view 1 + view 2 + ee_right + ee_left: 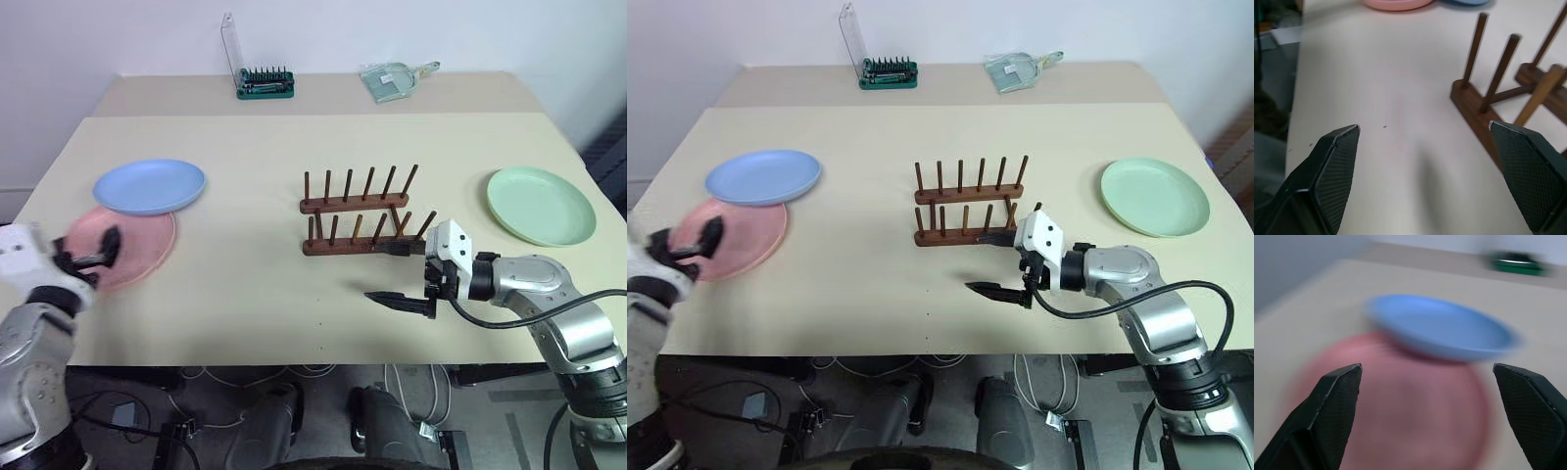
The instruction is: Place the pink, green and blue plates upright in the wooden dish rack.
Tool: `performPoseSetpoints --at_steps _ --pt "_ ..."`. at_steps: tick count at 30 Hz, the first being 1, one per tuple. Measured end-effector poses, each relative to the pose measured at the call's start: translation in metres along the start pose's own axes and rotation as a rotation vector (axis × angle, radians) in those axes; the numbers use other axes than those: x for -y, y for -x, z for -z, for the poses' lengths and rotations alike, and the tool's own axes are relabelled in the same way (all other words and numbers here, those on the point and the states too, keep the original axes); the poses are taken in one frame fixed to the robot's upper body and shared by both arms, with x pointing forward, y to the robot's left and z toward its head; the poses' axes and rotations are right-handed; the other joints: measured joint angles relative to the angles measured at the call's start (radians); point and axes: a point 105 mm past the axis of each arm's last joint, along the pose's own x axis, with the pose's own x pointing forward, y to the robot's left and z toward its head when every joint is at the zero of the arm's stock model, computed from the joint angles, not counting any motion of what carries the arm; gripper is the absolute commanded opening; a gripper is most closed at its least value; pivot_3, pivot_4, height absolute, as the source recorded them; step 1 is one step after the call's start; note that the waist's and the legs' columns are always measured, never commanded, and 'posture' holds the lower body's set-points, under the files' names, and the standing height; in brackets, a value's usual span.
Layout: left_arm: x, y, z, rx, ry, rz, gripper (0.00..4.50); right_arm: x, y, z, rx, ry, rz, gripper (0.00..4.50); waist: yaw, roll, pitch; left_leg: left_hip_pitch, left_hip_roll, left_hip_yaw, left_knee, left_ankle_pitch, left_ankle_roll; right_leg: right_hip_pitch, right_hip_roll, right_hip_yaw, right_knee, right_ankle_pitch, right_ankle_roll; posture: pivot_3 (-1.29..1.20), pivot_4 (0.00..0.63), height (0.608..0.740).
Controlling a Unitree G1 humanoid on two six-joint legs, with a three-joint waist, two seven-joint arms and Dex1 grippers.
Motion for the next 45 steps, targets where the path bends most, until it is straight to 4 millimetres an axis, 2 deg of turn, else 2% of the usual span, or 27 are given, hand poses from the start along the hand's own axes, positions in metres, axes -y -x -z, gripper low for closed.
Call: performPoseSetpoints --at_steps 3,6,10,15,18,24,25,27,32,35,38,41,42,45 --pt "-0.030 0.007 0.007 -0.056 0.076 -0.220 4.50 0.002 -0.004 -0.001 0.013 0.016 -0.033 4.46 0.002 0.000 0.000 0.000 0.000 0.000 0.002 0.000 0.000 0.001 0.001 0.000 0.001 0.000 0.001 0.00 0.150 0.740" --pt "-0.043 0.011 0.018 -0.132 0.144 -0.322 4.50 0.003 -0.008 -0.002 0.027 0.031 -0.048 4.46 0.002 -0.005 0.001 0.003 0.000 0.000 0.002 0.000 -0.001 0.003 0.001 0.000 0.001 0.001 0.001 0.00 0.150 0.740" --pt "-0.038 0.011 0.036 -0.250 0.159 -0.302 4.50 0.002 -0.013 -0.001 0.027 0.036 -0.063 4.46 0.001 -0.006 0.001 0.003 0.000 0.000 0.002 0.000 -0.001 0.003 0.001 0.000 0.001 0.001 0.001 0.00 0.150 0.740" --pt "-0.025 -0.008 0.047 -0.336 0.209 -0.225 4.50 0.003 -0.014 -0.005 0.031 0.041 -0.050 4.46 0.001 -0.007 0.001 0.003 0.000 0.000 0.002 0.000 -0.001 0.002 0.002 0.000 0.001 0.001 0.001 0.00 0.150 0.740" --pt "-0.019 -0.016 0.055 -0.382 0.223 -0.213 3.70 0.001 -0.015 -0.007 0.031 0.045 -0.040 4.50 0.000 -0.007 0.001 0.003 0.000 0.000 0.002 0.000 -0.001 0.002 0.001 0.000 0.001 0.001 0.001 0.00 0.150 0.740" --pt "-0.021 -0.026 0.056 -0.388 0.252 -0.256 0.60 -0.002 -0.013 -0.010 0.026 0.044 -0.002 4.50 -0.001 -0.007 0.001 0.002 0.000 0.000 0.001 0.000 -0.002 0.002 0.001 0.001 0.001 0.001 0.001 0.00 0.150 0.740" --pt "-0.022 -0.027 0.055 -0.383 0.256 -0.266 0.20 -0.001 -0.012 -0.012 0.027 0.048 0.008 4.50 -0.001 -0.007 0.001 0.002 0.000 0.000 0.001 0.000 -0.002 0.002 0.001 0.001 0.001 0.001 0.001 0.00 0.150 0.740" --pt "-0.022 -0.029 0.050 -0.362 0.275 -0.274 0.08 0.000 -0.010 -0.014 0.026 0.054 0.020 4.50 0.000 -0.007 0.000 0.002 0.000 0.000 0.001 0.000 -0.002 0.002 0.001 0.001 0.001 0.001 0.001 0.00 0.150 0.740" --pt "-0.029 -0.021 0.054 -0.375 0.296 -0.363 0.08 -0.001 -0.011 -0.014 0.026 0.048 0.019 4.50 -0.002 -0.008 0.001 0.002 0.000 0.000 0.001 0.000 -0.002 0.002 0.001 0.000 0.001 0.001 0.001 0.00 0.150 0.740" --pt "-0.036 -0.016 0.045 -0.317 0.303 -0.433 0.08 0.000 -0.011 -0.016 0.028 0.052 0.016 4.50 -0.002 -0.008 0.001 0.002 0.000 0.000 0.001 0.000 -0.002 0.002 0.002 0.000 0.001 0.001 0.001 0.00 0.150 0.740" --pt "-0.053 -0.009 0.024 -0.185 0.279 -0.530 0.08 0.003 -0.013 -0.023 0.036 0.074 0.004 4.50 -0.002 -0.009 0.001 0.002 0.001 0.000 0.001 0.000 -0.002 0.002 0.002 0.000 0.001 0.002 0.001 0.00 0.150 0.740" --pt "-0.077 0.002 -0.014 0.030 0.218 -0.624 0.08 0.007 -0.014 -0.028 0.043 0.088 -0.005 4.50 -0.001 -0.012 0.003 0.002 0.001 0.000 0.001 0.001 -0.003 0.001 0.002 0.000 0.001 0.003 -0.001 0.00 0.150 0.740" --pt "-0.081 0.006 -0.033 0.117 0.188 -0.638 0.08 0.008 -0.015 -0.031 0.047 0.097 -0.009 4.50 0.000 -0.012 0.003 0.002 0.001 0.000 0.001 0.001 -0.003 0.001 0.002 0.000 0.001 0.004 -0.003 0.00 0.150 0.740" --pt "-0.077 0.013 -0.079 0.312 0.105 -0.586 0.08 0.012 -0.017 -0.046 0.077 0.137 -0.018 4.50 0.010 -0.012 0.003 0.002 0.001 0.001 0.002 0.000 -0.003 0.002 0.002 0.000 0.000 0.004 -0.003 0.00 0.150 0.740"
